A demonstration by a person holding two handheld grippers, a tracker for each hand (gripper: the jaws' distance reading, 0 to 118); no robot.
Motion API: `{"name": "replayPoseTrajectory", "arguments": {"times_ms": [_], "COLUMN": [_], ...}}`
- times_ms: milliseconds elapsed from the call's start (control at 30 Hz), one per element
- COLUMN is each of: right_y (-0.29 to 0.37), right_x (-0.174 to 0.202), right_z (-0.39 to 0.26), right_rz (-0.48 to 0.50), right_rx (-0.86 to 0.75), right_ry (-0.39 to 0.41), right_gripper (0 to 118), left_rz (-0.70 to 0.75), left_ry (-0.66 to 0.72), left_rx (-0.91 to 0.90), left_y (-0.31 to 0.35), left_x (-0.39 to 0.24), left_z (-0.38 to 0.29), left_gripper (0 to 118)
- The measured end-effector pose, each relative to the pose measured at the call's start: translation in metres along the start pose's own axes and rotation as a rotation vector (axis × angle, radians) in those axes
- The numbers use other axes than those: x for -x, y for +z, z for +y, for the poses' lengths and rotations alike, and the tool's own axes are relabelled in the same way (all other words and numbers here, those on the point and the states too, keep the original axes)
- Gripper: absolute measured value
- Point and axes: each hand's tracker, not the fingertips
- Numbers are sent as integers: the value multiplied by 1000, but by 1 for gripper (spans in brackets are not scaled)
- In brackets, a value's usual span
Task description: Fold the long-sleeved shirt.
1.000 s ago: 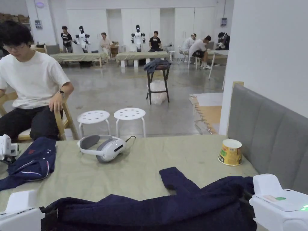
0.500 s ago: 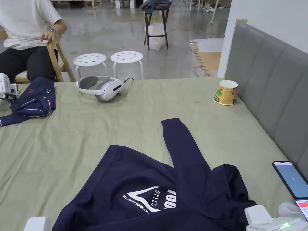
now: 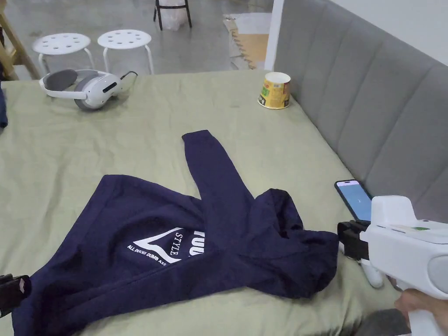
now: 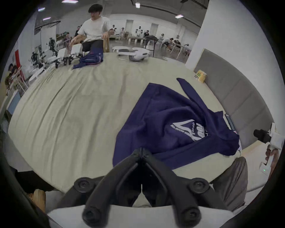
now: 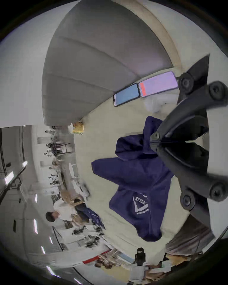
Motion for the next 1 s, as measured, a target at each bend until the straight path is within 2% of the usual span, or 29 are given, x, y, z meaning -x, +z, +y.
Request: {"name": "replayPoseTrajectory", "arguments": {"times_ms": [67,100,133,200,233,267,367,500,567,600,633,667,700,733,767,800,833,1000], "right_y": [-1,-4,-15,-27,-34,-41,-70,-113,-128,-138,-145,-151,-159,-165,-171,-174,-172,-171], "right_x": [1,2,1,7,10,12,18,4,-7,-14,-18,-20,-20,-16,-12,-5,-1,0], "right_z": [-3,-6,-11,-16,-19,-21,-26,-35,-37,-40,-43,-47,-52,-58,-64,-69,-70,-65], "right_rz": [3,21,56,53,55,55,56,-9,-61,-58,-34,6,44,54,51,18,-8,-12], "right_rx": [10,24,55,103,110,121,173,250,259,277,286,294,320,350,356,348,316,333], "right_ry": [-8,-10,-20,-2,13,21,29,-48,-114,-180,-218,-246,-272,-266,-232,-177,-173,-181], "right_gripper": [0,9,27,75,84,87,86,86,85,80,70,55,38,29,25,22,21,19], "left_rz": [-3,4,9,4,-3,-9,-20,-12,-8,-6,-3,-1,2,-4,-12,-17,-17,50], "left_ry": [-15,-33,-47,-56,-60,-63,-75,-134,-174,-185,-192,-200,-205,-206,-206,-204,-205,-299], "left_rx": [-3,0,4,12,16,19,26,34,35,36,37,39,31,32,29,32,37,84], "left_y": [-3,-5,-6,-12,-14,-15,-25,-45,-56,-68,-77,-86,-98,-109,-122,-136,-149,-209], "left_x": [-8,-13,-17,-21,-24,-27,-32,-44,-51,-51,-54,-57,-60,-61,-63,-67,-70,-77], "left_z": [0,1,2,4,5,6,15,39,53,65,74,83,94,104,114,124,133,176], "left_gripper": [5,5,5,5,5,5,5,5,5,5,5,8,28,55,83,106,108,100]}}
